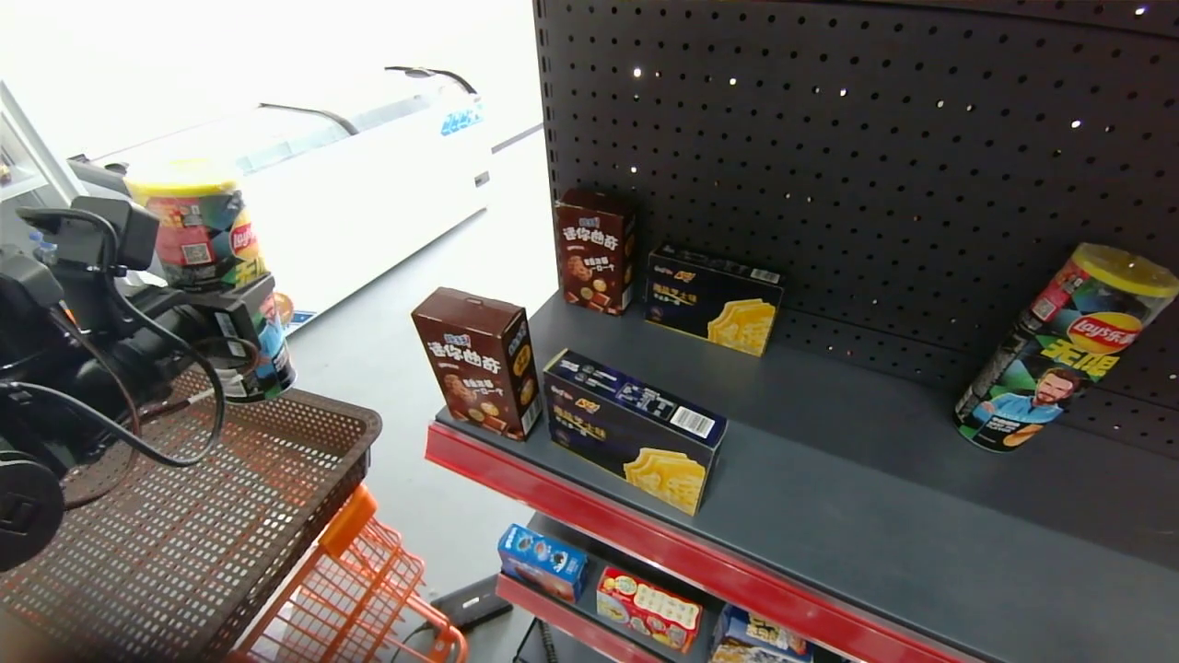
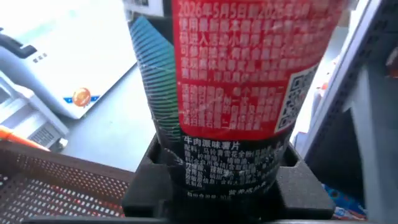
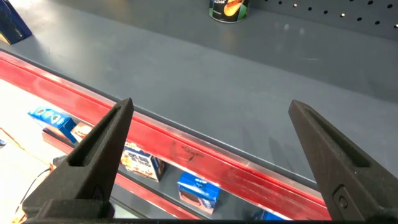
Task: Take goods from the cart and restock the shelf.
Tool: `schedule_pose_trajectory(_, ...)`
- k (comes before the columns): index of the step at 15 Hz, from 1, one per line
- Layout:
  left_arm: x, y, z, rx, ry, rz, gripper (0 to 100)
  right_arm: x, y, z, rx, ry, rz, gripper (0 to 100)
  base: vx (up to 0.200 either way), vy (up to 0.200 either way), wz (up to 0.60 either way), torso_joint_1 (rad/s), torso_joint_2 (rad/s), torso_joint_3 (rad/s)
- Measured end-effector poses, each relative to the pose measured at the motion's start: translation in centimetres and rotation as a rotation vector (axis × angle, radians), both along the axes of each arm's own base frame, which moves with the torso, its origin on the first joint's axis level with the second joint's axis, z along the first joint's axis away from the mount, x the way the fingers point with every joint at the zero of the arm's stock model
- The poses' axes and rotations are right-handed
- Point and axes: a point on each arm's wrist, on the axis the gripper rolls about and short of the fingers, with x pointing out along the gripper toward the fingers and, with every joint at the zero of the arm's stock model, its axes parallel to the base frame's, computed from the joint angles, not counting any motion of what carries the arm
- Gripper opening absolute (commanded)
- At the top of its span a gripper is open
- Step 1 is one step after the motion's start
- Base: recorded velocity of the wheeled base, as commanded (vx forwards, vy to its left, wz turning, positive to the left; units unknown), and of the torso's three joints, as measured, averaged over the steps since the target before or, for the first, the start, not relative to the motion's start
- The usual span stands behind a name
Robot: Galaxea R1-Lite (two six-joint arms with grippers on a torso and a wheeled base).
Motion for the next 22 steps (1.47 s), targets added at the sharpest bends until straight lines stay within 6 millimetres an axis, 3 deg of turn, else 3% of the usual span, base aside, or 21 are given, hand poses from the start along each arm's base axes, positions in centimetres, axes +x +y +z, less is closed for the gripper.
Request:
schedule_pose_trajectory(5,-5.6,-4.3,3.8,-0.040,0.043,-0.201,0,0.0,0.0,0.0,0.000,0.000,-0.001,100,0.000,0.000,0.00,0.000,0.00,0.000)
schedule_pose_trajectory(9,-11.7,-6.4,4.8,-0.056,0.180,-0.511,0,0.0,0.0,0.0,0.000,0.000,0.000,100,0.000,0.000,0.00,0.000,0.00,0.000)
schedule_pose_trajectory(11,-13.4,-6.9,5.3,-0.071,0.168,-0.633,0,0.0,0.0,0.0,0.000,0.000,-0.001,100,0.000,0.000,0.00,0.000,0.00,0.000)
schedule_pose_trajectory(15,-14.4,-8.2,5.1,-0.051,0.123,-0.735,0,0.0,0.0,0.0,0.000,0.000,0.000,100,0.000,0.000,0.00,0.000,0.00,0.000)
schedule_pose_trajectory(22,-13.2,-10.8,4.6,-0.071,0.110,-0.888,0,0.0,0.0,0.0,0.000,0.000,-0.001,100,0.000,0.000,0.00,0.000,0.00,0.000)
